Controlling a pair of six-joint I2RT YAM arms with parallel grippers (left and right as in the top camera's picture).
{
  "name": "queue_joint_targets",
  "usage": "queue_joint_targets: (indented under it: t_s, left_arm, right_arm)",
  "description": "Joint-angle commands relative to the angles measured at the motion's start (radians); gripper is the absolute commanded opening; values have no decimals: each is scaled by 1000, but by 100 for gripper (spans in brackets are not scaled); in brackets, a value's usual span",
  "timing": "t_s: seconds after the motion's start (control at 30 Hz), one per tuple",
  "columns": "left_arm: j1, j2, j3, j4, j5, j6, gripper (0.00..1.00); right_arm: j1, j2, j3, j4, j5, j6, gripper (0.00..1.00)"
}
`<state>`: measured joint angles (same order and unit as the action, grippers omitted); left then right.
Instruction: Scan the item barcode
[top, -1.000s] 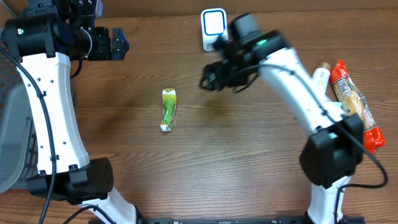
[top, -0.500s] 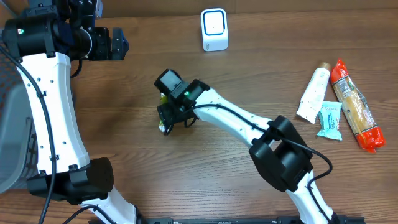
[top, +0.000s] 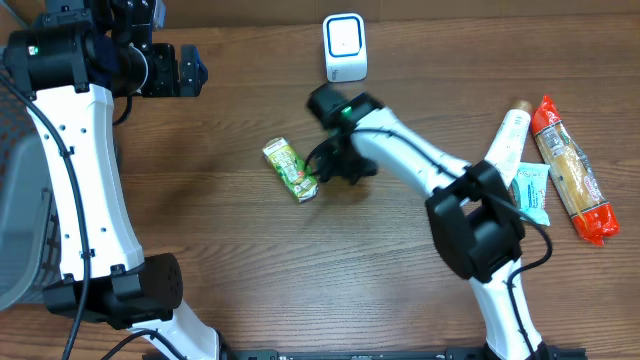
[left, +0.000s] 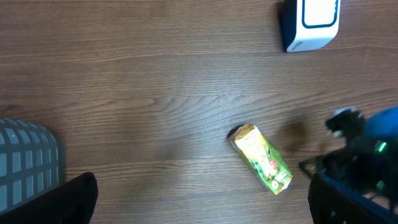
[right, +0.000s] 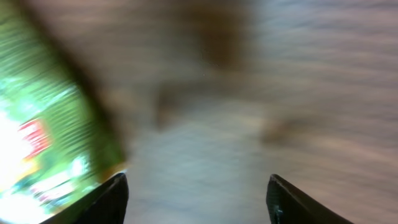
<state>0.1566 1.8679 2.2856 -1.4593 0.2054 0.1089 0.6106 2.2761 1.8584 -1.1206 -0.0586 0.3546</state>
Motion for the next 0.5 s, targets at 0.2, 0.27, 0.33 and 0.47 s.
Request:
queue_joint_targets:
  t_s: [0.2,0.27,0.33,0.47]
  left_arm:
    - [-6,-9,6,0,1,19,100]
    - [-6,-9,6,0,1,19,100]
    - [-6,-9,6,0,1,19,100]
    - [-6,-9,6,0,1,19,100]
  right_arm:
    - [-7,-8,156,-24,-100,-362,74]
    - [8,-7,155,-7,-121,-383,74]
    - [31,-5,155,5,-120,-383,75]
    - [63,0,155,23,-118,-386,76]
